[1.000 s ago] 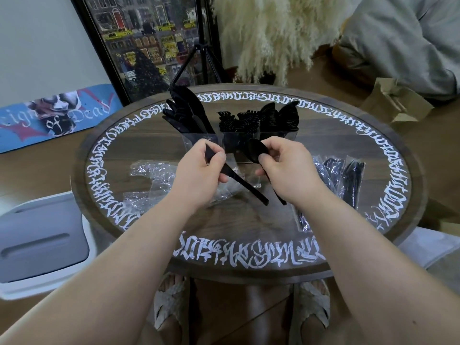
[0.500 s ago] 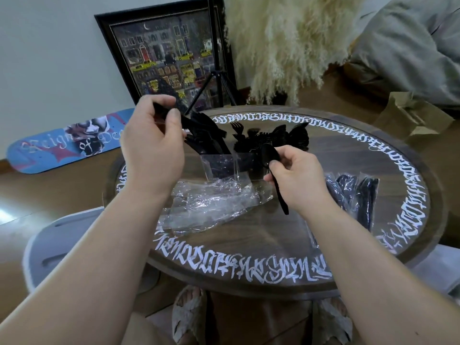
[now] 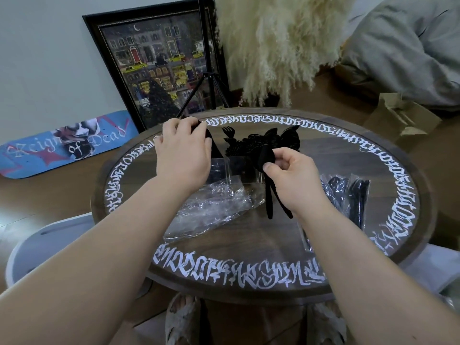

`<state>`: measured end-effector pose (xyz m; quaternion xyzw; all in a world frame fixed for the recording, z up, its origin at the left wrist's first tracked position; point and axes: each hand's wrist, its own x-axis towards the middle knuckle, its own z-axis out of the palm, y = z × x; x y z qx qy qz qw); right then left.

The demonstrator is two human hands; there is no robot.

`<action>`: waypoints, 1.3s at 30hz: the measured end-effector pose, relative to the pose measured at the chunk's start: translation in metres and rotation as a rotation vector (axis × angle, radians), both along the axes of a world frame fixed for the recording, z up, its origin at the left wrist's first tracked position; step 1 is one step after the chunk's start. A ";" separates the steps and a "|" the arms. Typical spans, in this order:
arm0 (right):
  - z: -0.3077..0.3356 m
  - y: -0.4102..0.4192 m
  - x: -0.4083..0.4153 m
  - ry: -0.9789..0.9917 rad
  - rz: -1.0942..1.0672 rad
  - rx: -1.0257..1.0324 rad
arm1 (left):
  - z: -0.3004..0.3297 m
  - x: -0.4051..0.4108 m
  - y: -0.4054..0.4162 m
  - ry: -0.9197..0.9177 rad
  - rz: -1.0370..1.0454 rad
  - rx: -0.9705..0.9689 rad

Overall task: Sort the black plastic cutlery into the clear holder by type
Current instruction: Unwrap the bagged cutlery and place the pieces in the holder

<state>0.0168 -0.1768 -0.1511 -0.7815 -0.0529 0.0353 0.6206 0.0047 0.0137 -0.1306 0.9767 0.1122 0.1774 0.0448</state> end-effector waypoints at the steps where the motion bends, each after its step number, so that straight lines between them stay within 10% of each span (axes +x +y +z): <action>1: 0.000 0.000 0.000 0.008 0.002 0.027 | -0.003 0.000 -0.001 0.022 0.004 0.010; 10: -0.004 0.005 0.004 0.024 0.016 0.074 | -0.021 -0.021 -0.019 -0.290 -0.238 -0.087; 17: -0.001 0.008 -0.002 0.040 0.050 0.120 | -0.020 -0.029 -0.039 -0.149 -0.352 -0.553; 27: -0.002 -0.002 0.009 0.042 -0.127 0.185 | 0.066 0.004 -0.002 -0.538 -0.166 -0.432; 39: 0.004 -0.008 0.008 -0.019 -0.191 0.170 | 0.030 0.034 -0.013 -0.186 -0.179 -0.221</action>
